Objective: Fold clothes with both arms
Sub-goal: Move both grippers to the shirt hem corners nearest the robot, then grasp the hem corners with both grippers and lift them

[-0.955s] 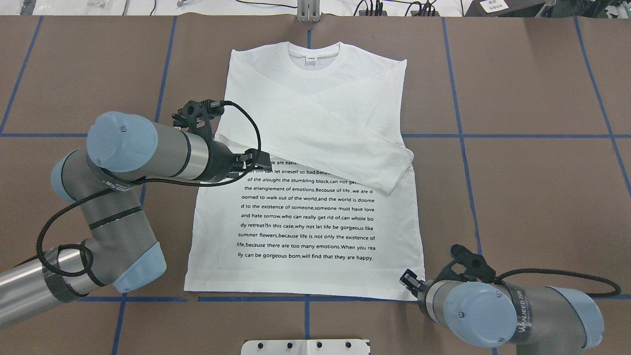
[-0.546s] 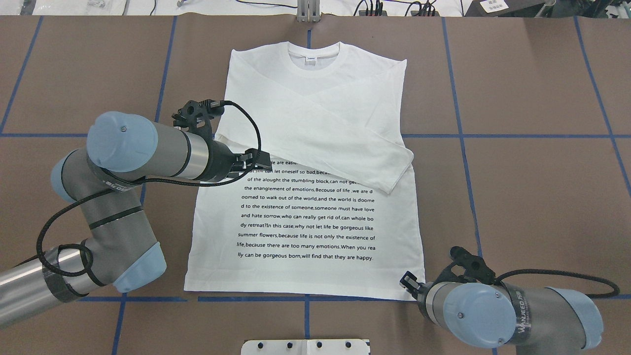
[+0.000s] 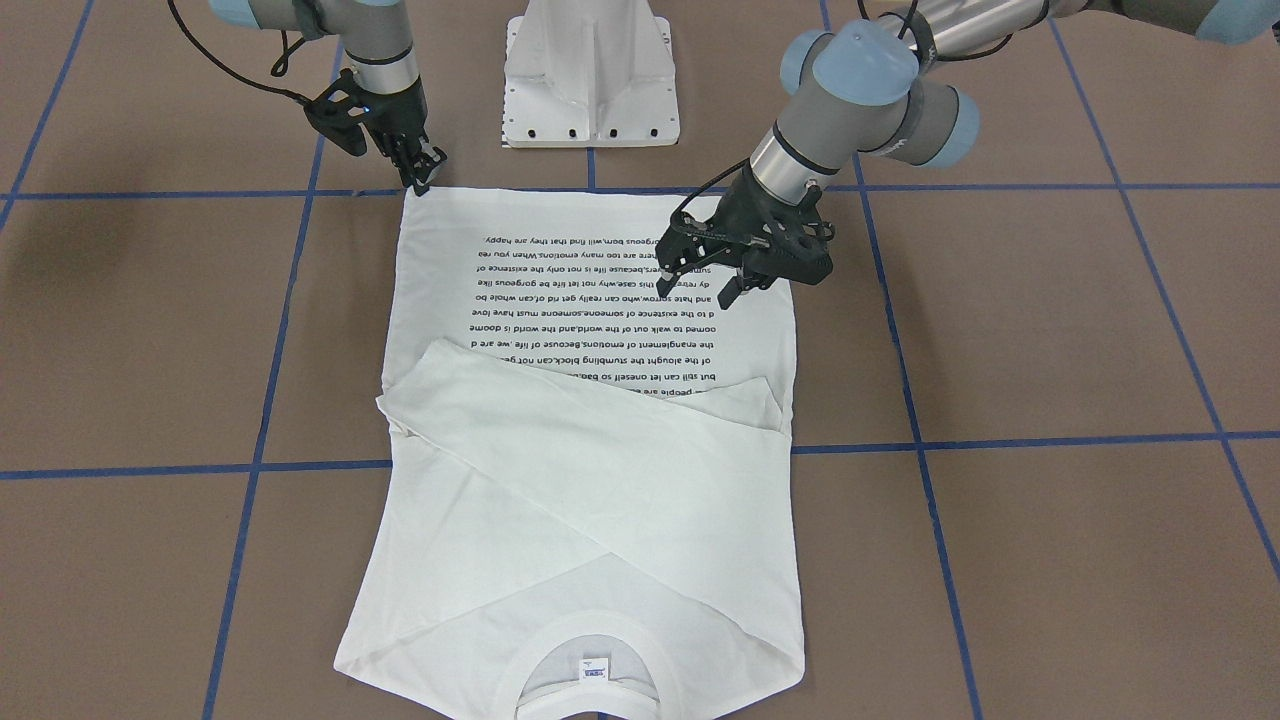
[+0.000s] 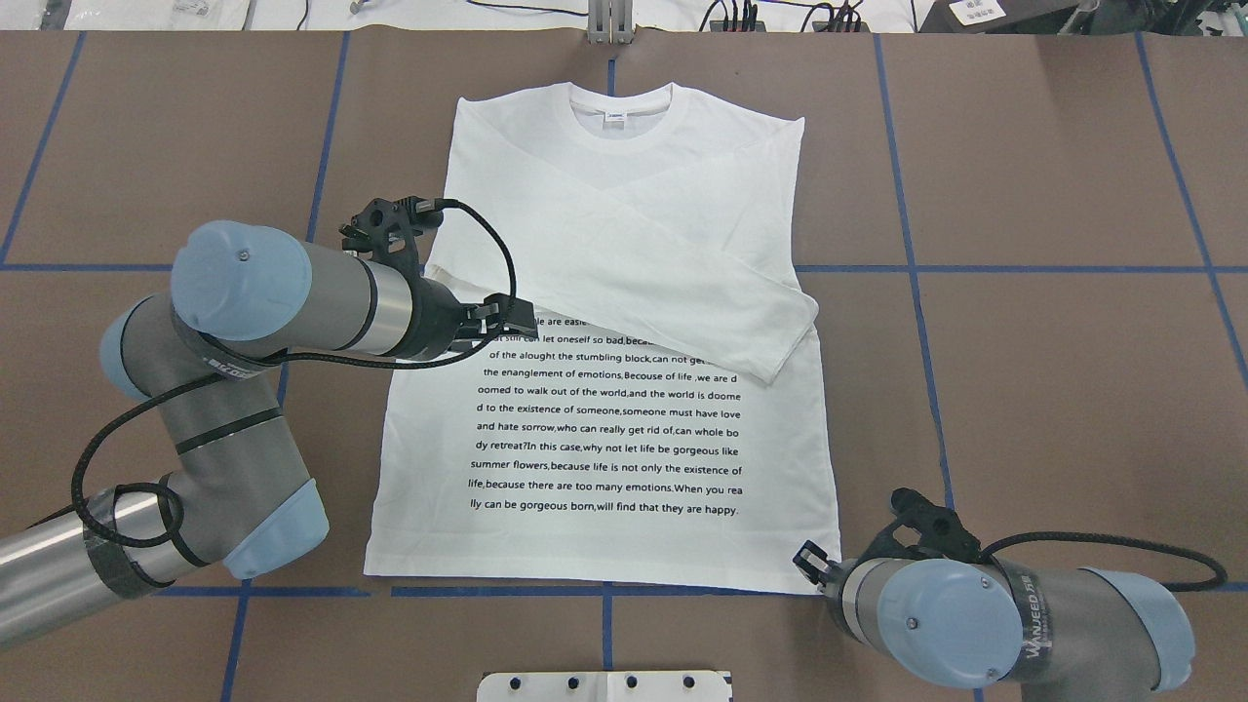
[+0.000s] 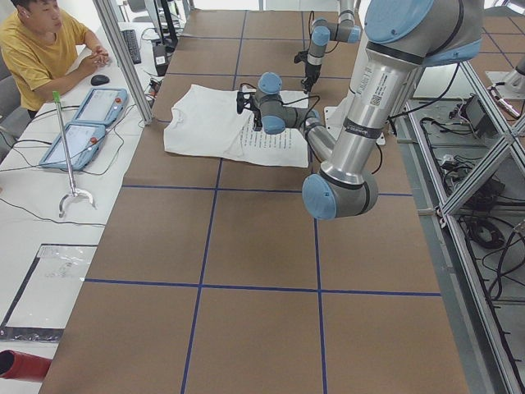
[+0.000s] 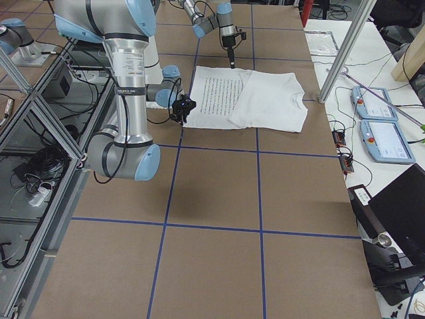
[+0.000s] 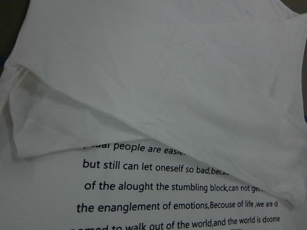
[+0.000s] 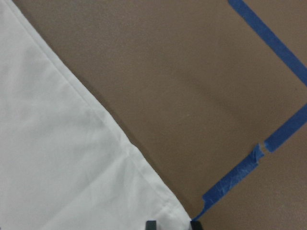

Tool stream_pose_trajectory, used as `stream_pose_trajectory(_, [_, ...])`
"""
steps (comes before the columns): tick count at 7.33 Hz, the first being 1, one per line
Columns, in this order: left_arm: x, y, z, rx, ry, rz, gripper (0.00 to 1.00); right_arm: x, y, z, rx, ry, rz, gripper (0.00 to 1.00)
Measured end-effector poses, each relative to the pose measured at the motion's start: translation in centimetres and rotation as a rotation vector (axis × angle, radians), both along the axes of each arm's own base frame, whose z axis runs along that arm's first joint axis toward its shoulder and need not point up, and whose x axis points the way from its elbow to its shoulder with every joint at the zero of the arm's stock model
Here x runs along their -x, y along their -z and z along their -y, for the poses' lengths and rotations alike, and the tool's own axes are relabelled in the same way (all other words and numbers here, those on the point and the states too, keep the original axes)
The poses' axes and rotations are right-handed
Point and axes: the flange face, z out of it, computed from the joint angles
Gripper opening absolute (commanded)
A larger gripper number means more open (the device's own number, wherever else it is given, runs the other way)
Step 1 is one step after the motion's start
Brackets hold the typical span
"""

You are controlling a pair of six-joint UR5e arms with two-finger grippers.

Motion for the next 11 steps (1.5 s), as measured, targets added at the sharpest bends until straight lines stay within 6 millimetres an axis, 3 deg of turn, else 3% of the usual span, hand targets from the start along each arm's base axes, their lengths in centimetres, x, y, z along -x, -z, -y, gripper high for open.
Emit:
stream_pose_trajectory(4, [0.6, -0.1, -0.3, 0.016, 0.008, -0.006, 0.88, -0.7, 1.0, 0.0, 0.002, 0.000, 0.022, 0.00])
stream_pose_trajectory(6, [2.5, -1.5, -1.6, 0.087, 0.035, 0.044, 0.88, -1.1, 1.4, 0.0, 0.003, 0.001, 0.029, 0.00])
stream_pose_trajectory(7, [3.9, -2.0, -3.2, 0.113, 0.049, 0.095, 0.88, -1.3, 1.4, 0.0, 0.003, 0.001, 0.029, 0.00])
stream_pose_trajectory(9, [5.9, -5.1, -8.6, 0.153, 0.033, 0.183, 0.88, -1.4, 1.4, -0.1, 0.003, 0.001, 0.029, 0.00])
stream_pose_trajectory(11, [5.1, -7.1, -13.5, 0.233, 0.027, 0.216, 0.87, -1.6, 1.2, -0.1, 0.004, 0.001, 0.026, 0.00])
